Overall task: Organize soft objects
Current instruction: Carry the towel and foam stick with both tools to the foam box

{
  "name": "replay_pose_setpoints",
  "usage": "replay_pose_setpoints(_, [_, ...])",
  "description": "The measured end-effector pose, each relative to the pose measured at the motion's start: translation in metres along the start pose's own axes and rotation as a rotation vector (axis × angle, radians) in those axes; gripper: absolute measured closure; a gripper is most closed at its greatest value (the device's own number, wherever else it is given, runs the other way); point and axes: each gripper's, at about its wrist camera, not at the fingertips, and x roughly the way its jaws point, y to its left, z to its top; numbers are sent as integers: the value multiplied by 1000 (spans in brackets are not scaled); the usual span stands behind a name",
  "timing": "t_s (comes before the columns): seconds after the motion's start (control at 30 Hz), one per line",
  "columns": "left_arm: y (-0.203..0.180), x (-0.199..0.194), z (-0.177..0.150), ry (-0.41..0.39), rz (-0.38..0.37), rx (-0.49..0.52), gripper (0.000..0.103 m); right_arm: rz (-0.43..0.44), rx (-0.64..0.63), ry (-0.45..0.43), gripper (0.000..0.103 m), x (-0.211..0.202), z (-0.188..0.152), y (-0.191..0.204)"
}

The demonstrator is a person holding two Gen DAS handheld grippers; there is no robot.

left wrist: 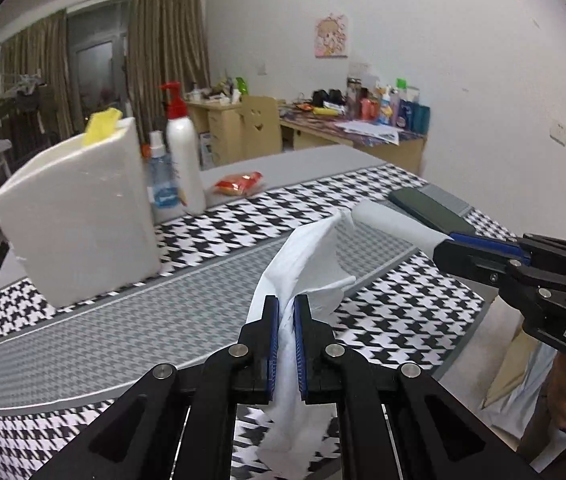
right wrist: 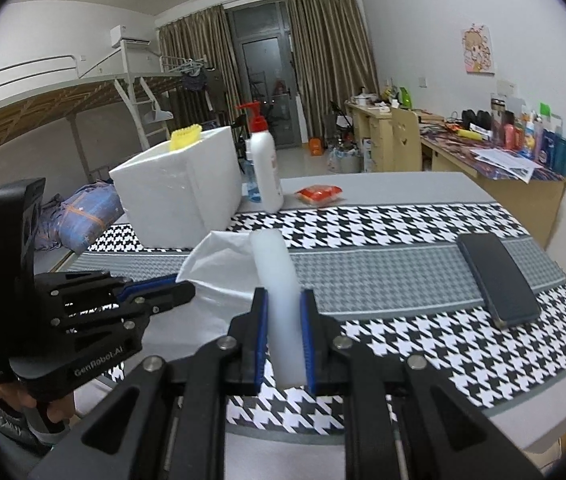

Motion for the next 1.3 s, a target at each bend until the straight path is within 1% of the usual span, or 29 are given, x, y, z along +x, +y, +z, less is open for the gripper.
replay_pose_setpoints(0.13, [13, -10, 5, -28, 25, -18, 95, 10, -17, 0, 84, 5, 8, 9])
replay_pose_setpoints(0.3, [26, -16, 9, -40, 47, -47, 95, 19, -36, -9, 84, 9, 16, 19])
replay_pose_setpoints(0.63, [50, -35, 20, -91, 97, -75, 95, 28, -48, -36, 84, 14, 35, 31])
replay_pose_setpoints(0.8, [60, -42, 27, -109, 115, -83, 95, 34, -68, -45, 84, 16, 45, 42])
replay_pose_setpoints(1.3, [82, -73, 53, -207, 179, -75, 95, 49, -94, -70, 84, 22, 71, 62])
